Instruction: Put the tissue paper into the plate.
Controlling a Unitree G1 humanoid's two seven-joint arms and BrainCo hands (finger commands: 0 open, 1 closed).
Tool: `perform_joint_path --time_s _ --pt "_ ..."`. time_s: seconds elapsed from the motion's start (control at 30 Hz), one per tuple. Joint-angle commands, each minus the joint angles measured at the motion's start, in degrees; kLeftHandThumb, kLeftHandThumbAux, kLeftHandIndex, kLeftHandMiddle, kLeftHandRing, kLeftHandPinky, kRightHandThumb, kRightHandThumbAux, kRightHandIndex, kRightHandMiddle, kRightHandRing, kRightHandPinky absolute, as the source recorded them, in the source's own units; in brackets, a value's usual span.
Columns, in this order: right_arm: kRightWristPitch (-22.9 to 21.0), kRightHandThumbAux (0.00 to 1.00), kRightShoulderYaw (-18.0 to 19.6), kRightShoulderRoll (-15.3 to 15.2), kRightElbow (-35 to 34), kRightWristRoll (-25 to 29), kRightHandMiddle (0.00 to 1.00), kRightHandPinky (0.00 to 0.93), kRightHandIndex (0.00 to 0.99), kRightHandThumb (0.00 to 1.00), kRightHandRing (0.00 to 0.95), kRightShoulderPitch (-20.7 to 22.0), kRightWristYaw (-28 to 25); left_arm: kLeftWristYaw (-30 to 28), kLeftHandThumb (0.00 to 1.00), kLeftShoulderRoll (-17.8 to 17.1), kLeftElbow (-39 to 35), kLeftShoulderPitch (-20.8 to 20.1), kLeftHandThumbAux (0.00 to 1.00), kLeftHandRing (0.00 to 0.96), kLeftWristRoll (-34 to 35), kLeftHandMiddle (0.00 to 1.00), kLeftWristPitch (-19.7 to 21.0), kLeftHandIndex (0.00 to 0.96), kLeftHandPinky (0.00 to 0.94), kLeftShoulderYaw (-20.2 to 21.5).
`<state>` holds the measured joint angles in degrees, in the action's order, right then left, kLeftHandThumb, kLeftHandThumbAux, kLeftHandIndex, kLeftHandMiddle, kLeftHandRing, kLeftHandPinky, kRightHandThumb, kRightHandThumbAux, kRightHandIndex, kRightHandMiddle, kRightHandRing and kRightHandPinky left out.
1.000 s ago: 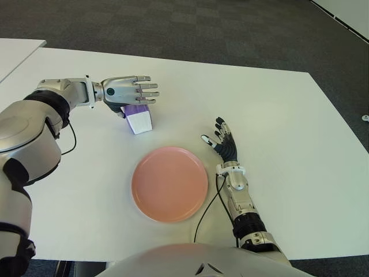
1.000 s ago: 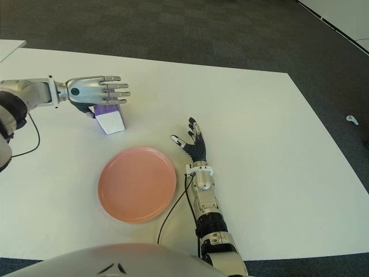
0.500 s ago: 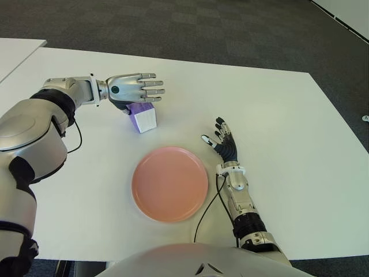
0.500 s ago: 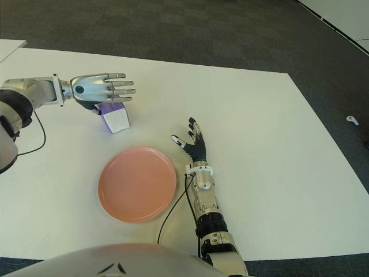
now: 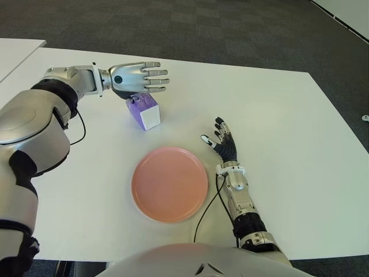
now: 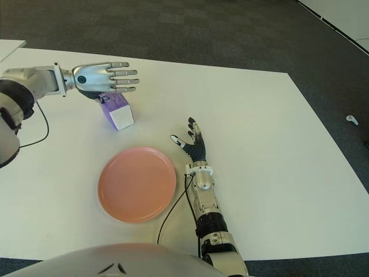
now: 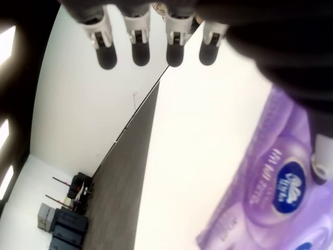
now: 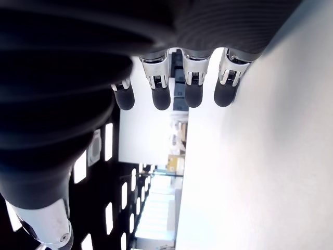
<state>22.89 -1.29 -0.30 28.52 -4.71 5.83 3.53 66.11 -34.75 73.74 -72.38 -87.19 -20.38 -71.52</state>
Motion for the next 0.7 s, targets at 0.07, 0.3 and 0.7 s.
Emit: perform_joint_path --time_s 0.07,0.3,0.7 --pt "-5.2 0.689 -0.5 0.2 5.7 -0.5 0.0 0.0 0.0 0.074 0.0 -6.3 -0.2 -1.8 0.203 0.2 0.2 -0.2 0.52 0.0 -0.7 0.0 -0.7 0.0 0.0 -1.3" --pt "-5.0 0.69 -0.6 0.1 5.4 -0.4 0.0 0.0 0.0 0.072 0.0 -6.6 -0.3 -3.1 0.215 0.4 0.4 0.0 0.516 0.0 0.0 0.0 -1.3 0.0 0.0 -1.3" --pt "-4.9 0.69 -0.7 0.0 5.1 -0.7 0.0 0.0 0.0 0.081 0.0 -6.9 0.0 -4.3 0.222 0.7 0.9 0.6 0.526 0.0 0.8 0.0 -2.5 0.0 0.0 -0.9"
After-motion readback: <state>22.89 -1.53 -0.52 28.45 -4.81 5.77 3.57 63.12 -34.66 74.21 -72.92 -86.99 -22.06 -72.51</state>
